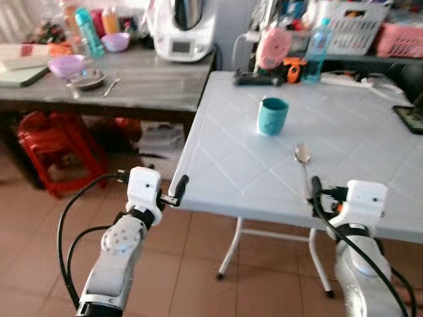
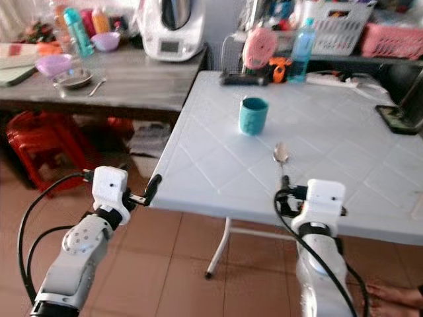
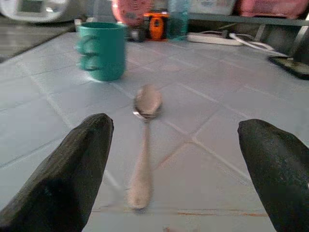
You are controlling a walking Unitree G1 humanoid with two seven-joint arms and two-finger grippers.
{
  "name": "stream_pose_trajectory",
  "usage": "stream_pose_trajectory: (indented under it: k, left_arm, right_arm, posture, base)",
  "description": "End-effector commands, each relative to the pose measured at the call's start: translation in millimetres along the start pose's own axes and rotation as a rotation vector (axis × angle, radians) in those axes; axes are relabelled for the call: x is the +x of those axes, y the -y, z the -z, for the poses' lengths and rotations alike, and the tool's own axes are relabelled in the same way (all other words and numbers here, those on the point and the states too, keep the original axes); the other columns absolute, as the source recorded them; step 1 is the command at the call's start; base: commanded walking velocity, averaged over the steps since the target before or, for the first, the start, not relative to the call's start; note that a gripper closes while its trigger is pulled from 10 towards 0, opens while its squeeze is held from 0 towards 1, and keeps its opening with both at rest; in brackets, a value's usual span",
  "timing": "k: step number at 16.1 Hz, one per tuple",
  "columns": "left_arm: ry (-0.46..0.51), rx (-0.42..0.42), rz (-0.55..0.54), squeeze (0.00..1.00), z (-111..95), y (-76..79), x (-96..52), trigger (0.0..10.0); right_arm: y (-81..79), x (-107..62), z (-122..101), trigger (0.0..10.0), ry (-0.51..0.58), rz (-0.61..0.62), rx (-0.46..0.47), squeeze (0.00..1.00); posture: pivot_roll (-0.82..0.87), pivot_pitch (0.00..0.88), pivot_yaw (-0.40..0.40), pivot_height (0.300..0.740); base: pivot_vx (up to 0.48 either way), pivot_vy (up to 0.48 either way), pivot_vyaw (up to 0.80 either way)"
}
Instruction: Setting the table
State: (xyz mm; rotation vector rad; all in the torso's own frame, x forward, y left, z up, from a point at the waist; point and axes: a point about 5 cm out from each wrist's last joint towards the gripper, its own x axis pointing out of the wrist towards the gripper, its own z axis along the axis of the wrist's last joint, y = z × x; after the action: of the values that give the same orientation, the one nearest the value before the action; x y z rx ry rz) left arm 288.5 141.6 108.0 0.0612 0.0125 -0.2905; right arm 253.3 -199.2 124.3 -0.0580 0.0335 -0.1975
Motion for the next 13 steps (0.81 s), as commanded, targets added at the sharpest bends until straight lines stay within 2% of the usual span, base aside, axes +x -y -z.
stream_pose_trajectory:
  k: [1, 5, 13]
  left_arm:
    - [0.007, 0.002, 0.005, 0.00, -2.0, -2.9, -0.7, 10.0]
    - [0.005, 0.013, 0.010, 0.00, -2.0, -2.3, -0.4, 10.0]
    - [-0.003, 0.004, 0.005, 0.00, -0.6, -2.2, -0.6, 10.0]
  right_arm:
    - [-1.7, 1.0, -5.0, 10.0, 0.021, -0.006, 0.002, 0.00]
    - [-1.0, 2.1, -3.9, 10.0, 0.016, -0.004, -0.002, 0.00]
    - [-0.1, 2.1, -4.3, 10.0, 0.017, -0.003, -0.008, 0.00]
  posture:
    - [-0.04, 0.000, 0.035, 0.740]
    - [-0.04, 0.000, 0.031, 0.740]
    - [-0.04, 0.000, 0.028, 0.740]
  base:
    - [0.000, 0.000, 0.00]
    - [0.000, 0.000, 0.00]
    - [0.000, -0.311, 0.00]
